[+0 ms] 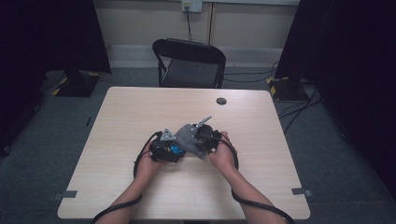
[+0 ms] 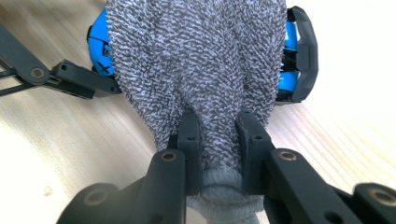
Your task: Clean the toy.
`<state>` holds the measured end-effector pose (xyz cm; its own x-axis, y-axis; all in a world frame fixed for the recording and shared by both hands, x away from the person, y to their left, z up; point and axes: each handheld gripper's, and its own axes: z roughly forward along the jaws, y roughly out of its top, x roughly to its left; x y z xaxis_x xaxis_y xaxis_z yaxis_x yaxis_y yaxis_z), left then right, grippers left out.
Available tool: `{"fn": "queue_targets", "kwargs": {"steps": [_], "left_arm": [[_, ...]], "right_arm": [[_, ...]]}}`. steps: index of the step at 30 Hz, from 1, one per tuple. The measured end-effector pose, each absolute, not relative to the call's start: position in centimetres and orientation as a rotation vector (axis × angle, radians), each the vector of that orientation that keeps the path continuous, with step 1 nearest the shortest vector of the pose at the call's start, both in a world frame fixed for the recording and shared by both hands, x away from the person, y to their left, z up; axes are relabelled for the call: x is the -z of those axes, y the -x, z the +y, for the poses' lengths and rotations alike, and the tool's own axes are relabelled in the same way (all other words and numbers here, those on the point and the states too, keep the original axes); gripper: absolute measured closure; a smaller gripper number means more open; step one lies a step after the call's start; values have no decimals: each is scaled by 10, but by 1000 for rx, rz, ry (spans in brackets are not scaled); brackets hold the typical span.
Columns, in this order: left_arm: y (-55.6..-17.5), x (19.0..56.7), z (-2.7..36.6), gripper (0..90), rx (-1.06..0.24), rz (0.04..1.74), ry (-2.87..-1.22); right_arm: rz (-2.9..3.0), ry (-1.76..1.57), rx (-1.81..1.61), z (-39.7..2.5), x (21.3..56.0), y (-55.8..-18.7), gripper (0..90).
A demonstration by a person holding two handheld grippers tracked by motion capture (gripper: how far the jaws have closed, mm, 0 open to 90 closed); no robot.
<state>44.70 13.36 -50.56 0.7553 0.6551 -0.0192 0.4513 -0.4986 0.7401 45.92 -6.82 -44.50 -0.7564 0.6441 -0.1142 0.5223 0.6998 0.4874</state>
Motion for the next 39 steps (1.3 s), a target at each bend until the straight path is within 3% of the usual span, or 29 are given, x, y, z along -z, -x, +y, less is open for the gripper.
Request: {"fn": "queue_targets", "kwargs": {"steps": [39], "left_arm": [[-447, 506, 134, 235, -340, 825, -2181]], "right_arm": [[2519, -1036, -579, -92, 437, -476, 757]]}}
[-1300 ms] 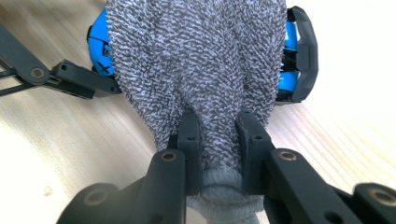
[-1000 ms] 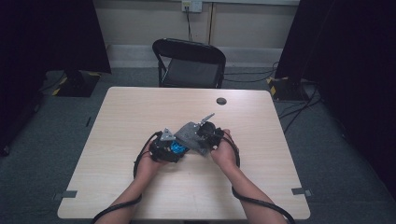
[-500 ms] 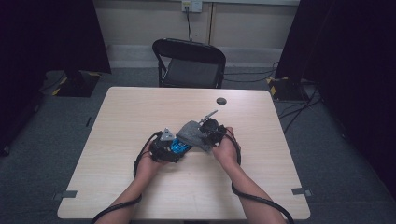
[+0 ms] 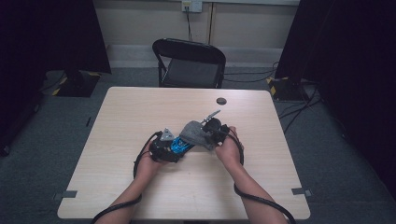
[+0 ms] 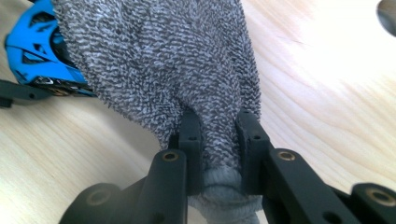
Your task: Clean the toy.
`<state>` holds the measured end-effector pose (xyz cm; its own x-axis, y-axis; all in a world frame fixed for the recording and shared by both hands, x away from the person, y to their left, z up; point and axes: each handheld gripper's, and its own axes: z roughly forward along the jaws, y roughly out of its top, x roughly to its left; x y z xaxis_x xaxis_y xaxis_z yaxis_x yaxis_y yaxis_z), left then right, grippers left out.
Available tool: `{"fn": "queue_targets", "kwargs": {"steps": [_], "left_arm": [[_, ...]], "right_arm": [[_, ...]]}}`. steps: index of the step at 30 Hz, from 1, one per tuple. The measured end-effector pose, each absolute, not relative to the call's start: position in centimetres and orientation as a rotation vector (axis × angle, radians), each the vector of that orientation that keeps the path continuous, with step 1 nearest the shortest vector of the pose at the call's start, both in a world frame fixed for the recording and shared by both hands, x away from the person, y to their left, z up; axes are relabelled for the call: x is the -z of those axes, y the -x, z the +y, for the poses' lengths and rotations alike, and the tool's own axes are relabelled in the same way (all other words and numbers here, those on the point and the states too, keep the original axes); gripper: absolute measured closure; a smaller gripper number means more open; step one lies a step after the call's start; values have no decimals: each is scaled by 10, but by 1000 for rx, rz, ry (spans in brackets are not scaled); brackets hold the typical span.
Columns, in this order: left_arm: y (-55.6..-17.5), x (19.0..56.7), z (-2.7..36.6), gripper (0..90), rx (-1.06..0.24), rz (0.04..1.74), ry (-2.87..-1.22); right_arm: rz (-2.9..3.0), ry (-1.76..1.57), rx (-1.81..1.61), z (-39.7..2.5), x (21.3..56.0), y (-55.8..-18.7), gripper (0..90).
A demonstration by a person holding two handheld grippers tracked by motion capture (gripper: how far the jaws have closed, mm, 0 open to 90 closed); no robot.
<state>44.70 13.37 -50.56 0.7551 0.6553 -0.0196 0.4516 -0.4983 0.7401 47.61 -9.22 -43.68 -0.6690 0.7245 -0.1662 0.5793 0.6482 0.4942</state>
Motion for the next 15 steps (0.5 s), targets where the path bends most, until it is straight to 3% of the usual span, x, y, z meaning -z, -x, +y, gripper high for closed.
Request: {"fn": "queue_targets", "kwargs": {"steps": [15], "left_arm": [[-447, 506, 134, 235, -340, 825, -2181]], "right_arm": [[2481, -1136, -579, -117, 442, -483, 758]]}}
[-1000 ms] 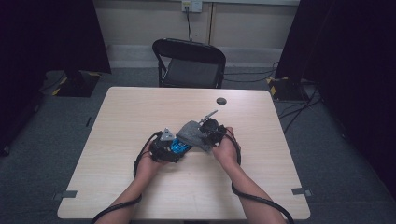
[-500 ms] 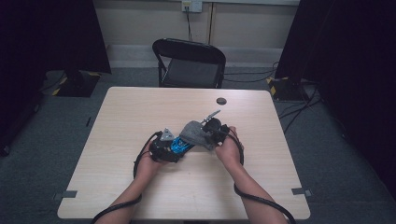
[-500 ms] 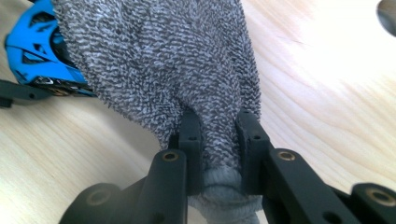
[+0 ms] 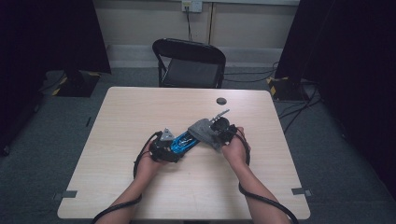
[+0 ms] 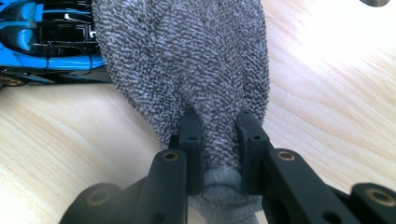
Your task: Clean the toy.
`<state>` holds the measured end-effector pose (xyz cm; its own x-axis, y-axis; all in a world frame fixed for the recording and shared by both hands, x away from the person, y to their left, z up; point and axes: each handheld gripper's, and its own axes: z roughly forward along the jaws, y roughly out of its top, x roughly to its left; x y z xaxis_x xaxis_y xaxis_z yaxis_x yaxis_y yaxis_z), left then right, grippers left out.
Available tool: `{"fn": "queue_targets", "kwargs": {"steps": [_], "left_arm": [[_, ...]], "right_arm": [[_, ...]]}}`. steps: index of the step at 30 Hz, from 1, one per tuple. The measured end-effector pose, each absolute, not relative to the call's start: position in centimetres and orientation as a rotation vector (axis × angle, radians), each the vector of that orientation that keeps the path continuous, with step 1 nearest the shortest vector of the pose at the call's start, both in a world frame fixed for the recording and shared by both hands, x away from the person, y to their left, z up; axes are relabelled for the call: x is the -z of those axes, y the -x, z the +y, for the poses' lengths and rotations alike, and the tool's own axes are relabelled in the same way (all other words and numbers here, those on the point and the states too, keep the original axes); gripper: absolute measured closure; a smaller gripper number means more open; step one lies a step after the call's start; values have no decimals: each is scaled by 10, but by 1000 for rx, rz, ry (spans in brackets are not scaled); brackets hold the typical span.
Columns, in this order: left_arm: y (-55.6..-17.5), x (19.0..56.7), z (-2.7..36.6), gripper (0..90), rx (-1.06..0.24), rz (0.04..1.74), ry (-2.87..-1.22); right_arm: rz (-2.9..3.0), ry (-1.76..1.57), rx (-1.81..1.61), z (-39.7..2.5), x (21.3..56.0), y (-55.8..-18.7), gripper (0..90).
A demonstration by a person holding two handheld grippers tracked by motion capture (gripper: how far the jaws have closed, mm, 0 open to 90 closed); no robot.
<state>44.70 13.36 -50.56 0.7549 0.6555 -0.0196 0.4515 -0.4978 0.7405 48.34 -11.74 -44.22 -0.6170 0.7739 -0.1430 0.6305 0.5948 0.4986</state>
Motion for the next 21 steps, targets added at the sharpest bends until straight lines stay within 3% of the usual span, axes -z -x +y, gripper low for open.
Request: {"fn": "queue_targets", "kwargs": {"steps": [21], "left_arm": [[-447, 506, 134, 235, -341, 825, -2182]], "right_arm": [[2437, -1217, -583, -145, 447, -489, 757]]}}
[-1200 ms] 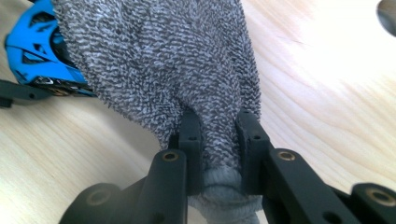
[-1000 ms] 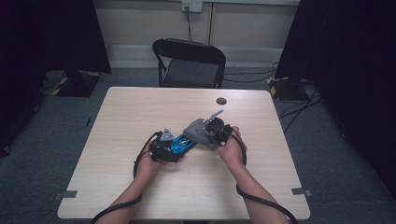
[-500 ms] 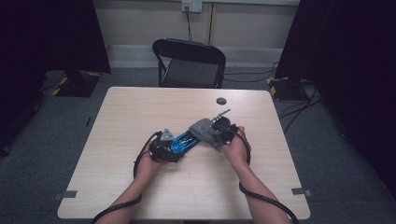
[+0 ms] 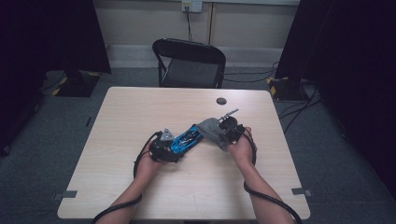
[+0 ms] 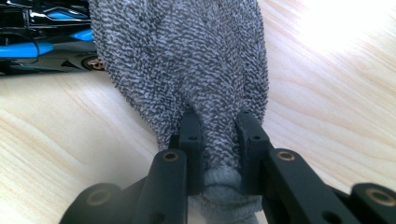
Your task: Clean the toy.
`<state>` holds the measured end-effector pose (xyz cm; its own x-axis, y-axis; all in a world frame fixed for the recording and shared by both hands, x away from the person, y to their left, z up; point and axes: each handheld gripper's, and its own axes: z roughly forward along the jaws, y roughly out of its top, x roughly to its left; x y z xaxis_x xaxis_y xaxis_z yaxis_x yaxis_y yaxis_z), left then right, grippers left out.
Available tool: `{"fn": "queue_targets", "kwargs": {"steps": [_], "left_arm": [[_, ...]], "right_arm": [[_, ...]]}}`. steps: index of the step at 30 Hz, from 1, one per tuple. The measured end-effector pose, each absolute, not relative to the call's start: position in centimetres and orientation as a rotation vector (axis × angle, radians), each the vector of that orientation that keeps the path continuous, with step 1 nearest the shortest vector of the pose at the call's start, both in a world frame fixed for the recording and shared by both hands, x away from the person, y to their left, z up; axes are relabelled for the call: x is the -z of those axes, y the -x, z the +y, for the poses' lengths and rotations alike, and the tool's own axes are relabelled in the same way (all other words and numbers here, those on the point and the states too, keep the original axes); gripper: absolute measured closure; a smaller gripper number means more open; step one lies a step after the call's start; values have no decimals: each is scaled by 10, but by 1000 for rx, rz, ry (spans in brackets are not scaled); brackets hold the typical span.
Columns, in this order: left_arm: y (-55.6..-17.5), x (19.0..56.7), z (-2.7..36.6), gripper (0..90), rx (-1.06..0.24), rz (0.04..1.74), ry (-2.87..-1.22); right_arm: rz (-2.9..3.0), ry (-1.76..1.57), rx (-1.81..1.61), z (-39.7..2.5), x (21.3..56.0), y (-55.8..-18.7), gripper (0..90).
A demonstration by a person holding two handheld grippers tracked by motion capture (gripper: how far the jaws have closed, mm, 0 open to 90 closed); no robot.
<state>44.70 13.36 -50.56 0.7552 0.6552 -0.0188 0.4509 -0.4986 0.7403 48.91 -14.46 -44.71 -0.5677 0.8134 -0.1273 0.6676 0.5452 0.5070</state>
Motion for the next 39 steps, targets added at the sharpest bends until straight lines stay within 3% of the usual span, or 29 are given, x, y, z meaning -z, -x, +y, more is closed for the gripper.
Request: {"fn": "queue_targets", "kwargs": {"steps": [18, 39], "left_arm": [[-447, 506, 134, 235, -340, 826, -2181], [-447, 506, 134, 235, -341, 827, -2179]], "right_arm": [[2367, -1296, -665, -178, 431, -485, 759], [2452, -1074, -772, -133, 409, -462, 758]]}}
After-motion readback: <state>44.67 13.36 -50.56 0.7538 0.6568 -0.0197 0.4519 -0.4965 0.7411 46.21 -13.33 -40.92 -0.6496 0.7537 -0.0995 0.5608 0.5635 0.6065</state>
